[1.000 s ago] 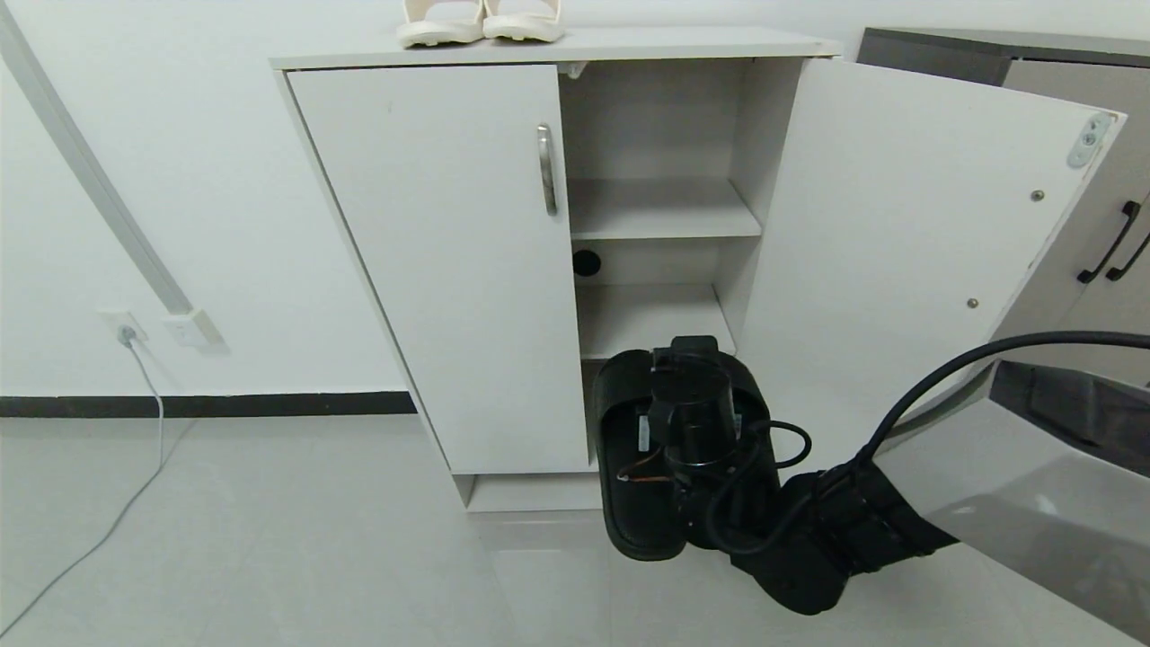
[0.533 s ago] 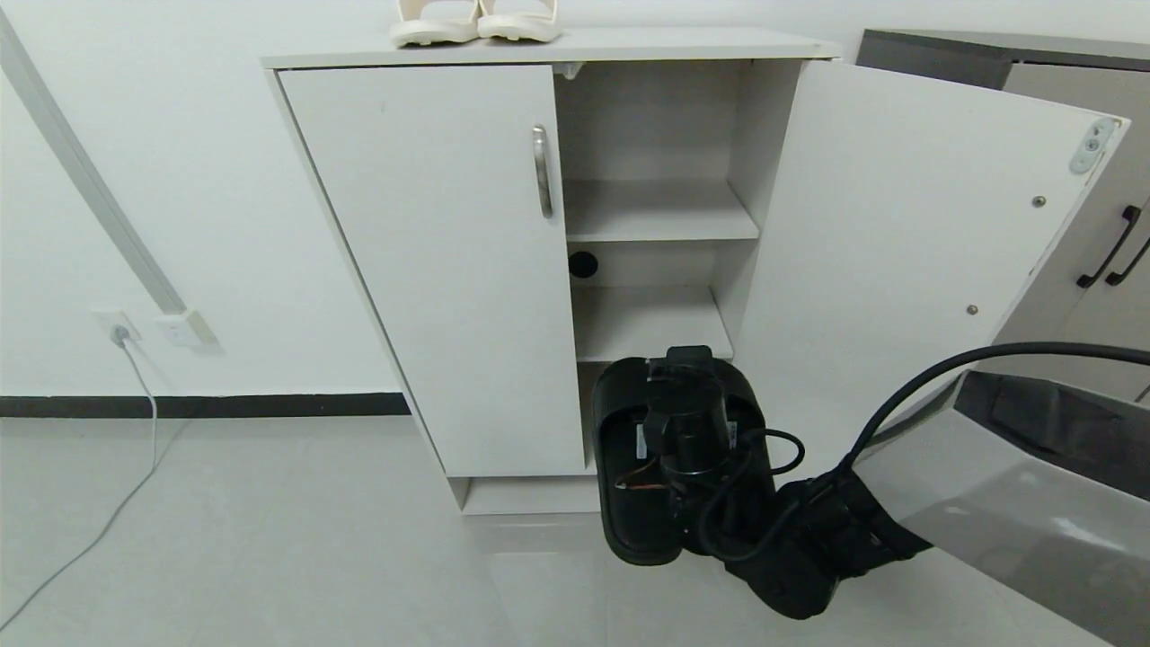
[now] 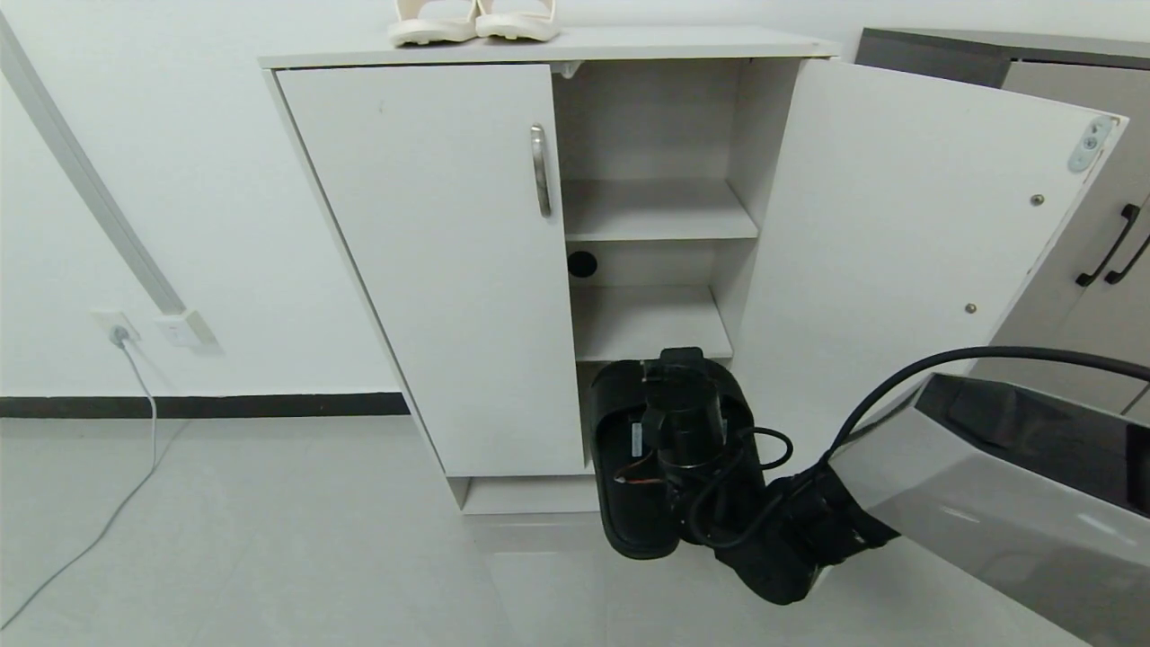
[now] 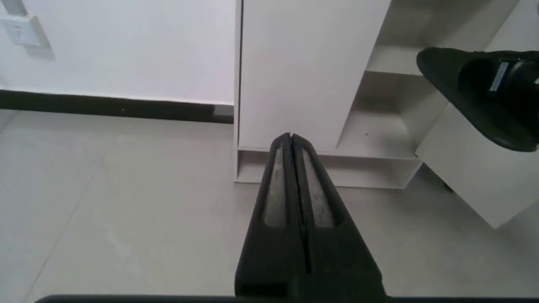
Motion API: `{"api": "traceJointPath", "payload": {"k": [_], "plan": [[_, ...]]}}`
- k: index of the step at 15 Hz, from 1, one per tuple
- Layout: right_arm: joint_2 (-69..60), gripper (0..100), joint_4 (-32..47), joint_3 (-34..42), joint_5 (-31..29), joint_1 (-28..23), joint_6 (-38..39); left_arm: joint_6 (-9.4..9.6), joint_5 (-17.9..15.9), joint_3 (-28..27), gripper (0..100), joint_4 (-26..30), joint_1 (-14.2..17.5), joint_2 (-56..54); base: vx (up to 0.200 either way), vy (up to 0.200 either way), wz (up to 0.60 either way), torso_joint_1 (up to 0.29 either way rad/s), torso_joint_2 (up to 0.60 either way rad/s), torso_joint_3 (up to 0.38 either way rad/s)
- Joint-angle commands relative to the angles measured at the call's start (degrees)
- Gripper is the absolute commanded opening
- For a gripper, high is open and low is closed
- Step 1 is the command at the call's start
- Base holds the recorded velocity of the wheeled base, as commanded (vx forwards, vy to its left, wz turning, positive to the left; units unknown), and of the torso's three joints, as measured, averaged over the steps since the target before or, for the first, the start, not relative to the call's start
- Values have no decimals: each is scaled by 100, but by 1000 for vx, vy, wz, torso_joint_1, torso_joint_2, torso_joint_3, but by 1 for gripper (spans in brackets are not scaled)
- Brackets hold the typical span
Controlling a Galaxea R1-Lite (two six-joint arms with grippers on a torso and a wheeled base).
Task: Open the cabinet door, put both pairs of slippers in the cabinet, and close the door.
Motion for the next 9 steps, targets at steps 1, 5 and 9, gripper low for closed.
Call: {"api": "traceJointPath", "payload": {"k": [1,5,9], "plan": [[236,0,7,-289,13,8,-30,-1,-1,1,0,-1,6,10,0,0,0,0,0,0],[298,0,7,-324,22,-62,-38,8,-10,1,0,-1,6,10,0,0,0,0,0,0],[535,0,-2,-632,22,-80,-82,8,-10,1,0,-1,6,10,0,0,0,2,5,-174]]}}
